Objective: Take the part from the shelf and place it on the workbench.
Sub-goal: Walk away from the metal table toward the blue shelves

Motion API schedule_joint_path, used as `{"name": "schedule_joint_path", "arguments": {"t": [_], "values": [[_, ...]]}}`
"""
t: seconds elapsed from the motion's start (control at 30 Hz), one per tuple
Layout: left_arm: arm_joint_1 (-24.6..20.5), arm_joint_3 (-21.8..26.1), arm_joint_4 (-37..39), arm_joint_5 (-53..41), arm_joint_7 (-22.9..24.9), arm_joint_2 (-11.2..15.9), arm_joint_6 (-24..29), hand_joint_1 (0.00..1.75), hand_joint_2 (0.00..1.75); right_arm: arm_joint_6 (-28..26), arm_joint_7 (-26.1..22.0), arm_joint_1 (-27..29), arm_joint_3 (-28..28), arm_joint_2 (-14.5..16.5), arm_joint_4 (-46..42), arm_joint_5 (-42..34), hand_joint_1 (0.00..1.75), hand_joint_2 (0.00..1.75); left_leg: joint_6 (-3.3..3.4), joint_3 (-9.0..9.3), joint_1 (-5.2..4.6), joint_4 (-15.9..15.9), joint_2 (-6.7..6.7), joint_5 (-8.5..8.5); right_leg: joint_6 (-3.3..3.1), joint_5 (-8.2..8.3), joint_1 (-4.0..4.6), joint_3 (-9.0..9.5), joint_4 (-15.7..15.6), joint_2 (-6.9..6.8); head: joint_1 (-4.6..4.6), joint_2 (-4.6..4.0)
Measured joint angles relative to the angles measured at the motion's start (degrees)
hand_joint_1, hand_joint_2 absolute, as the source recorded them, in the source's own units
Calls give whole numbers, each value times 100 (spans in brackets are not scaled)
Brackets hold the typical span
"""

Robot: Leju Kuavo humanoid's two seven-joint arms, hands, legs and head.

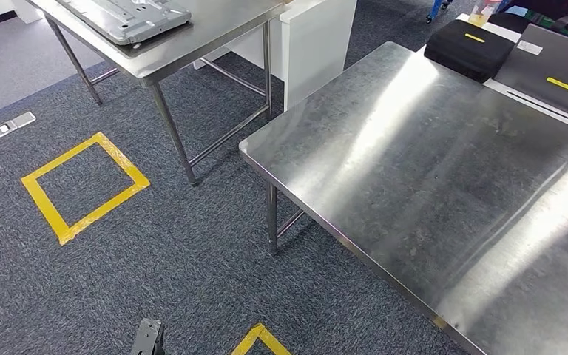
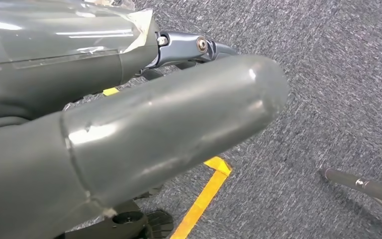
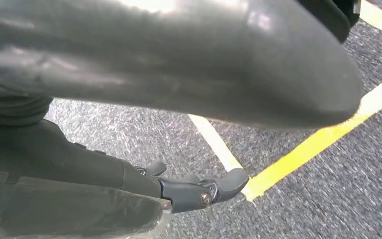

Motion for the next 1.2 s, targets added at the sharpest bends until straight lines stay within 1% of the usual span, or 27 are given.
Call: {"name": "schedule_joint_path", "arguments": {"t": [0.07,0.13,0.17,0.2,0.23,0.3,0.33,0.37,0.43,0.5,0.53,0.57,0.63,0.67,0.7,0.73,0.77,0.83,0.87,0.9,0.97,1.0,1.03,1.07,1.13,1.17,1.2], "values": [[8,0,1,-2,2,-12,-3,0,0,1,1,5,0,8,7,7,0,0,48,44,46,-93,69,60,-39,-270,27,-157,400,-151,26,0],[23,-1,1,-4,5,-18,-7,0,0,2,8,4,1,18,12,20,0,0,55,35,45,-109,125,77,-76,-686,20,-421,1128,-269,44,0],[30,-2,2,-6,9,-22,-12,0,0,2,26,5,2,19,15,38,0,0,42,20,48,-108,143,84,-65,-828,10,-485,1400,-290,43,0],[34,-4,2,-15,13,-23,-18,0,0,2,57,8,4,19,20,65,0,0,22,1,56,-106,147,97,-34,-895,-5,-441,1479,-304,42,0],[35,-10,3,-31,17,-25,-25,0,0,2,95,12,7,19,24,97,0,0,-6,-19,70,-103,139,113,11,-878,-27,-261,1303,-310,44,0],[33,-36,2,-68,27,-32,-41,0,0,11,168,9,14,19,30,170,0,0,-84,-56,95,-83,89,148,99,-750,-78,334,498,-270,47,0],[31,-51,1,-91,37,-34,-46,0,0,21,191,9,19,21,31,208,0,0,-129,-64,95,-68,60,154,107,-691,-86,567,148,-243,48,0],[28,-68,0,-117,53,-36,-57,0,0,34,210,8,30,23,31,254,0,0,-177,-61,91,-60,34,158,87,-654,-82,710,-61,-224,35,0],[25,-102,-1,-177,99,-39,-92,0,0,67,236,10,61,26,33,346,0,0,-264,-42,95,-73,-16,170,-3,-611,-46,758,-126,-247,16,0],[26,-131,0,-228,131,-41,-131,0,0,92,246,5,110,25,34,435,0,0,-329,-67,134,-35,-28,149,-98,-563,-71,784,-133,-307,7,0],[26,-139,1,-241,137,-44,-140,0,0,100,245,2,137,25,34,473,0,0,-356,-126,150,91,-2,49,-143,-538,-84,792,-139,-339,-4,0],[25,-144,1,-249,144,-49,-145,0,0,110,245,0,166,27,34,510,0,0,-379,-234,162,348,38,-130,-179,-517,-93,795,-145,-374,-14,0],[23,-152,1,-257,161,-61,-144,0,0,136,245,-1,214,37,36,577,0,0,-425,-538,170,1097,108,-566,-215,-501,-60,775,-141,-451,-33,0],[23,-157,1,-262,169,-66,-138,0,0,145,245,-1,238,44,37,609,0,0,-440,-659,175,1413,124,-704,-219,-498,-47,764,-139,-497,-34,0],[24,-162,1,-266,176,-68,-129,0,0,148,246,-5,261,50,38,636,0,0,-445,-687,178,1543,139,-734,-223,-496,-37,757,-138,-545,-34,0],[24,-166,1,-268,182,-70,-118,0,0,149,251,-12,281,55,38,658,0,0,-438,-601,179,1447,160,-665,-222,-496,-31,755,-137,-592,-34,0],[23,-167,1,-268,187,-70,-109,0,0,149,260,-23,295,61,38,678,0,0,-420,-407,179,1150,198,-525,-221,-497,-26,758,-137,-637,-36,0],[15,-166,-1,-268,193,-70,-97,0,0,151,295,-52,314,72,38,718,0,0,-353,74,156,363,412,-269,-207,-505,4,771,-134,-716,-32,0],[7,-166,-1,-268,195,-71,-91,0,0,152,316,-63,324,77,39,737,0,0,-316,217,134,108,492,-209,-190,-509,18,776,-135,-751,-28,0],[-1,-166,-2,-268,198,-72,-84,0,0,153,338,-73,333,79,39,753,0,0,-280,277,108,-17,539,-193,-164,-512,29,780,-138,-791,-26,0],[-7,-164,-1,-268,205,-73,-67,0,0,152,366,-83,345,88,40,767,0,0,-214,262,75,-55,439,-171,-98,-509,36,800,-171,-881,-24,0],[-4,-162,-1,-268,207,-76,-61,0,0,151,372,-89,348,93,41,769,0,0,-177,277,81,-100,386,-138,-65,-527,38,798,-156,-872,-21,0],[-5,-161,-1,-268,208,-80,-56,0,0,149,374,-90,350,98,42,774,0,0,-135,293,92,-150,330,-97,-51,-588,42,764,-70,-799,-14,0],[-10,-158,-1,-268,208,-85,-54,0,0,146,376,-91,354,101,45,779,0,0,-98,308,106,-199,275,-55,-52,-704,42,676,130,-689,-3,0],[-21,-155,0,-268,209,-96,-57,0,0,142,396,-84,364,105,61,792,0,0,-53,293,111,-230,151,-14,-89,-1042,23,344,840,-476,13,0],[-22,-154,1,-268,209,-99,-58,0,0,139,410,-75,372,108,70,798,0,0,-46,280,106,-227,79,-7,-88,-1169,16,180,1182,-439,19,0],[-19,-153,1,-268,209,-101,-58,0,0,134,422,-61,379,109,78,805,0,0,-45,272,101,-223,-3,-1,-62,-1210,13,92,1360,-421,18,0]]}}
